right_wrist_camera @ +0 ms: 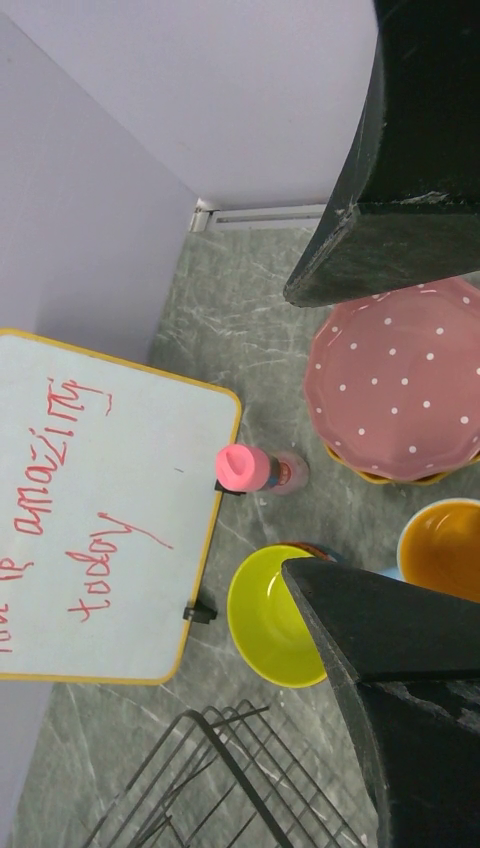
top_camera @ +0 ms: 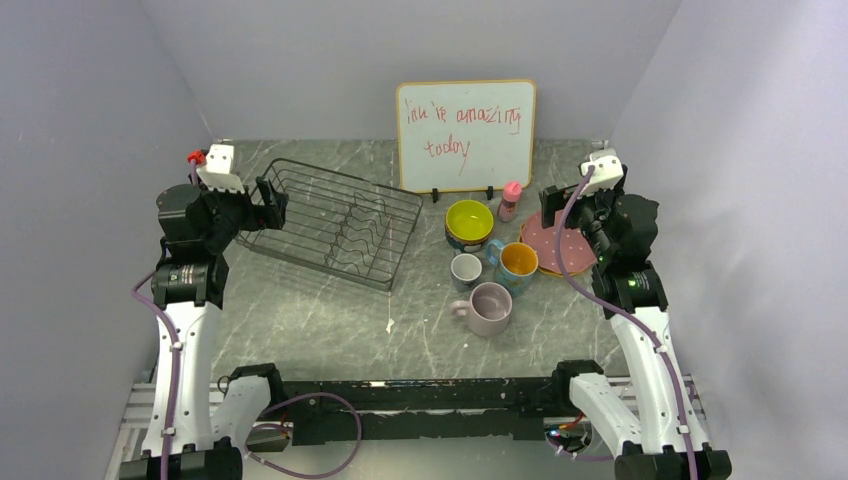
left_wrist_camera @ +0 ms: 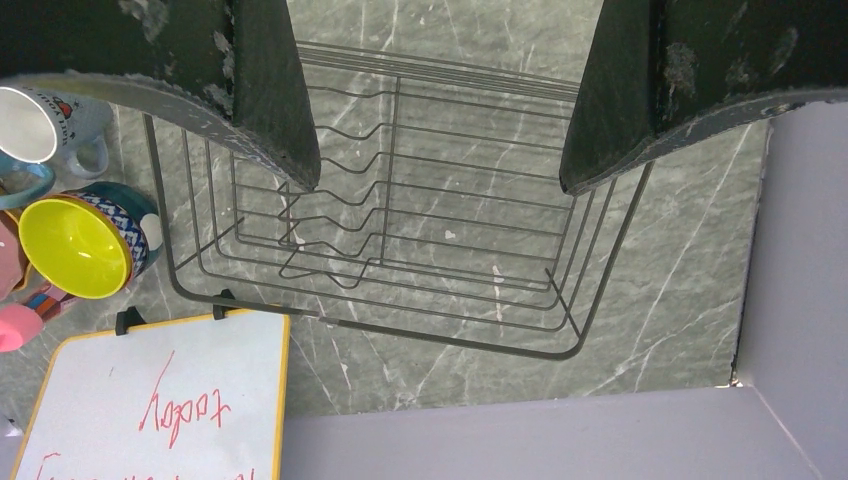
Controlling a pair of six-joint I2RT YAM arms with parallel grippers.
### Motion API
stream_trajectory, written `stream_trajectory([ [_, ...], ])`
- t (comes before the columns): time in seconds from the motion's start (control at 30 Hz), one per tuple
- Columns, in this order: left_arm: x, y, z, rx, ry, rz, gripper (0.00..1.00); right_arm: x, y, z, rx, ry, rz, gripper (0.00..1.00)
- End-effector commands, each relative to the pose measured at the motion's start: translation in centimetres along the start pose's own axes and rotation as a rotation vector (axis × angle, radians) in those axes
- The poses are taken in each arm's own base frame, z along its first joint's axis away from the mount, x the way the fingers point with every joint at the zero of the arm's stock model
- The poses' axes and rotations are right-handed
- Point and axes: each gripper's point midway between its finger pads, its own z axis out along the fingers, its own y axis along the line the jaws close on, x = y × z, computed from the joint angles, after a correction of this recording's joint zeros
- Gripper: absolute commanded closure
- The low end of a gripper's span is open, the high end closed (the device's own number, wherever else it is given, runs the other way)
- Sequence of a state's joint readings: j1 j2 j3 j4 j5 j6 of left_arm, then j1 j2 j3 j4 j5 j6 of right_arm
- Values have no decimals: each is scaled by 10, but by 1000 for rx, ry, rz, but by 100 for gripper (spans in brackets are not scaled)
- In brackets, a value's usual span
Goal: Unload the mixed dishes from the dish rack
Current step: Reset both arms
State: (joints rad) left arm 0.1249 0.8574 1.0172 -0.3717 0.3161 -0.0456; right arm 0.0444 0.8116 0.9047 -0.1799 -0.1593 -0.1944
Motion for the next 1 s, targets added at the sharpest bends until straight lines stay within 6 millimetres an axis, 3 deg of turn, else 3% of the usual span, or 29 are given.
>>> stream_trajectory([
  [0.0, -20, -1, -4, 0, -53, 19, 5, -13, -3, -2, 3, -42, -15, 1],
  [0.97, -16, -2, -3, 12, -45, 8, 5, -9, 4, -2, -36, -35, -23, 1],
])
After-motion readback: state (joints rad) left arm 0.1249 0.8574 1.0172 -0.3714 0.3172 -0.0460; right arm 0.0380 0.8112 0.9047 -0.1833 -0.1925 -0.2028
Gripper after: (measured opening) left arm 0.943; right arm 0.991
